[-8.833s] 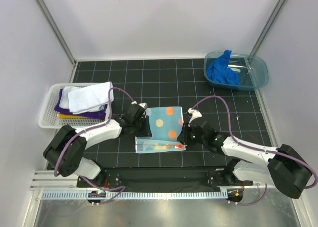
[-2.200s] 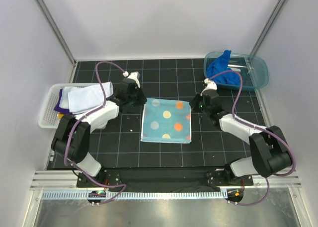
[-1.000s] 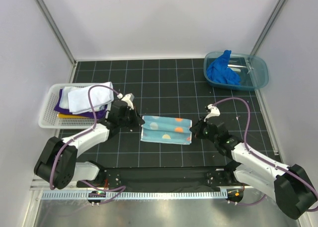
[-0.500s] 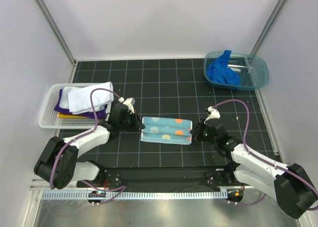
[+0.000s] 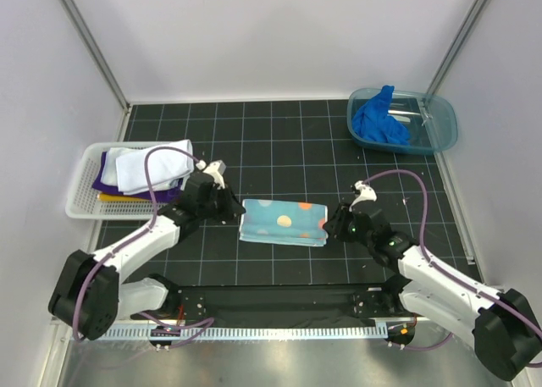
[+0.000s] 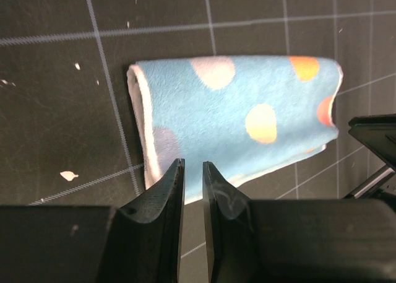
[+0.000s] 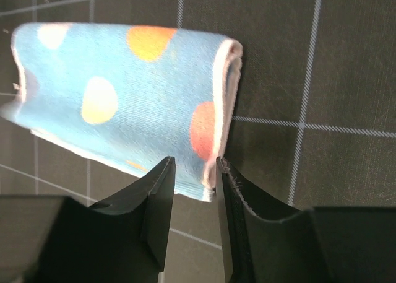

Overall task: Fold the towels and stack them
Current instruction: Fold the towel

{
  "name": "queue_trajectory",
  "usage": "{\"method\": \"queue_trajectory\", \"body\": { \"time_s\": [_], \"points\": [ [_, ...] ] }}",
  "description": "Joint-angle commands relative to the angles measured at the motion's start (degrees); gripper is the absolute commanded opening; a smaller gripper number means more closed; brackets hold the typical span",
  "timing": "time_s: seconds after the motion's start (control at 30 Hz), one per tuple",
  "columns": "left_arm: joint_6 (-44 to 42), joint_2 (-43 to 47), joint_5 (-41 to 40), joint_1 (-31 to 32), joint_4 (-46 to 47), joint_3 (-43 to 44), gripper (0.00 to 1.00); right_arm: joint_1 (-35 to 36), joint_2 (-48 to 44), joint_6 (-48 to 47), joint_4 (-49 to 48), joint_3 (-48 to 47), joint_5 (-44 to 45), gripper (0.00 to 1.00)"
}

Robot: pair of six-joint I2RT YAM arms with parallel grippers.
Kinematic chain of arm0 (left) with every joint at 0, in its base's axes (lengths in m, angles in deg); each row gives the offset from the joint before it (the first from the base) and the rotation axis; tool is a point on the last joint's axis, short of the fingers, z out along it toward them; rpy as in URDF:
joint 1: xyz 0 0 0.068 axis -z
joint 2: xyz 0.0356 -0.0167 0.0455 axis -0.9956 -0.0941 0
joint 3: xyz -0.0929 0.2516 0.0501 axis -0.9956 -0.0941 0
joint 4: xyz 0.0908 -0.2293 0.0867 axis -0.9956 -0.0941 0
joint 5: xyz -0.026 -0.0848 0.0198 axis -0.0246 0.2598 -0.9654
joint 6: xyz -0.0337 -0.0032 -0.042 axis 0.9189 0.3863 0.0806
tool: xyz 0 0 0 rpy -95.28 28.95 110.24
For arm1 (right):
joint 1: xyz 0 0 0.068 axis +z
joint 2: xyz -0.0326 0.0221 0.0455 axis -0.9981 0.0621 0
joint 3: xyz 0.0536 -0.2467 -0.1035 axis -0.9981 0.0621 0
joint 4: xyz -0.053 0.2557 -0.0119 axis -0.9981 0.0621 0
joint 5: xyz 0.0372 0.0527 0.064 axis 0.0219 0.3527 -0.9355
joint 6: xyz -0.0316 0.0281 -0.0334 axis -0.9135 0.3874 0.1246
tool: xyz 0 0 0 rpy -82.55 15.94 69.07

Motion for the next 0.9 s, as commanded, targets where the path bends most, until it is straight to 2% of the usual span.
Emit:
{"method": "queue_trajectory", "body": {
  "time_s": [0.0,0.2,0.37,0.43,0.6,0.7,0.87],
  "points": [
    [-0.52,3.93,-2.87,0.16,-4.55,4.11,0.21,0.32,-2.67,-1.11,3.59,-5.17,0.68,0.4],
    [-0.17,2.27,-3.13,2.17,-5.7,8.24,0.21,1.27,1.71,0.2,5.19,-9.92,1.91,0.38],
    [0.18,-5.98,-6.64,8.5,-4.3,9.92,0.19,5.58,8.39,2.75,1.49,-9.84,5.25,0.34],
    [1.41,-8.45,-7.35,10.0,-4.03,9.39,0.12,7.16,9.8,3.72,0.44,-8.7,6.3,0.31],
    [4.66,-11.8,-7.97,12.46,-0.17,4.47,0.06,9.37,8.67,7.58,-3.51,-2.55,4.82,0.29],
    [5.19,-12.41,-8.06,12.73,0.46,1.83,0.04,9.37,7.09,9.25,-5.27,1.85,4.37,0.29],
    [5.46,-12.42,-8.15,12.81,1.07,0.07,0.03,9.37,6.56,9.44,-4.22,2.47,4.2,0.29]
  ]
}}
